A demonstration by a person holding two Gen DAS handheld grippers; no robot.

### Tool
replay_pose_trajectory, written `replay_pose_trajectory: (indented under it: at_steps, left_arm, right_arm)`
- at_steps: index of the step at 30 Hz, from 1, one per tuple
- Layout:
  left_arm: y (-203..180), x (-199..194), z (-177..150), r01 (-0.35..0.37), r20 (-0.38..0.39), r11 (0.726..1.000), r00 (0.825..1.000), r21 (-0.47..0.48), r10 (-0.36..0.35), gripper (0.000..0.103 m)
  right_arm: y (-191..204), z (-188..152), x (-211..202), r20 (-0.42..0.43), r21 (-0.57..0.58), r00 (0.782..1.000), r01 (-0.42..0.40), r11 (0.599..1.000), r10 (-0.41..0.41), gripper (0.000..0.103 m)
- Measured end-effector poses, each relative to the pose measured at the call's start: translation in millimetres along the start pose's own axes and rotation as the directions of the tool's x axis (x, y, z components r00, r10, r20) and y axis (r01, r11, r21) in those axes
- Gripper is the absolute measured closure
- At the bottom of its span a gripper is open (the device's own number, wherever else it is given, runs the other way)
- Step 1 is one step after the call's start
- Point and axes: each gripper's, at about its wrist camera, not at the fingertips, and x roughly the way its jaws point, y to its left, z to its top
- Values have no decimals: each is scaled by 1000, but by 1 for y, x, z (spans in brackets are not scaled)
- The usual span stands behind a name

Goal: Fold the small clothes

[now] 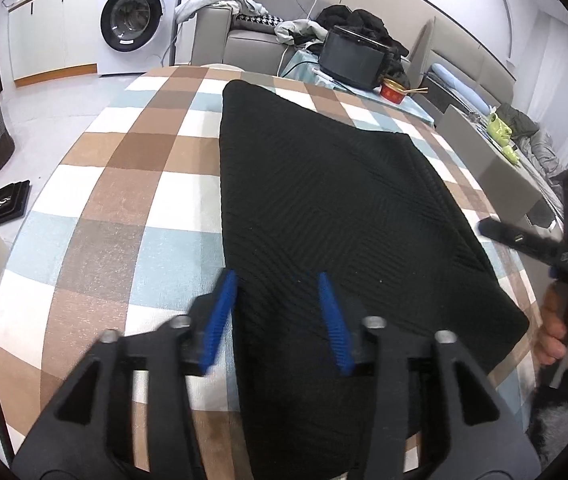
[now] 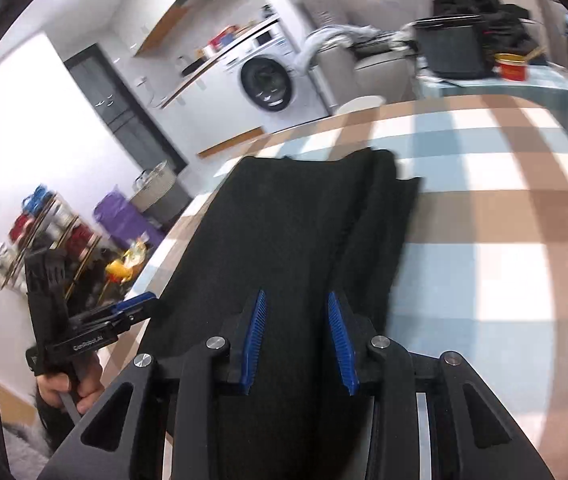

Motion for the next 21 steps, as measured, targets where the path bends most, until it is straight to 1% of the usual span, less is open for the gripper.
replay_pose_trajectory:
  at_steps: [2,3,4,6,9,11,12,14,17,19,20,21]
  left_arm:
    - [-2,-3,-3,17,17,1000,1000,1,-17,52]
    - [-3,-2,-4,24,14,1000,1000,4,-24,52]
    - [-4,-1,-4,24,2,1000,1000,5,-24,52]
    - [-5,3,-5,29,-10,1000,1000,7,-29,52]
    - [-9,9,-3,30,-16,999,999,24,-29,50]
    - [-10,12,-1,29,-18,999,999,37,-28,49]
    - [-10,13,0,25,-19,999,1000,39,-25,49]
    - [-11,14,2,23,-22,999,1000,42,-22,49]
    - [-11,14,2,9,-18,999,1000,52,-8,49]
    - [-12,13,0,-16,-11,998,1000,63,17,49]
    - [-12,13,0,-18,-10,998,1000,67,19,49]
    - [-12,11,0,-8,-11,998,1000,66,9,49]
  right_arm:
    - [-6,-3,14,-55,12,998,13,1000,-12,69]
    - [-15,-7,21,-90,32,994,59,998,-56,71]
    - [-22,-10,23,-97,50,994,65,997,-59,73]
    - [-31,-14,15,-80,92,996,32,995,-25,73]
    - [-24,-11,6,-76,61,996,59,996,-54,72]
    - [-20,-6,4,-57,50,998,18,999,-15,72]
    - [-18,-1,7,-49,47,999,8,999,-6,71]
    - [-17,6,17,-55,37,998,18,999,-16,71]
    - [-23,16,45,-81,62,997,11,998,-5,72]
    - [-24,19,57,-80,61,997,13,998,-8,80]
    - [-22,21,61,-80,46,996,30,998,-27,91]
    - [-20,22,62,-76,36,996,47,998,-45,95]
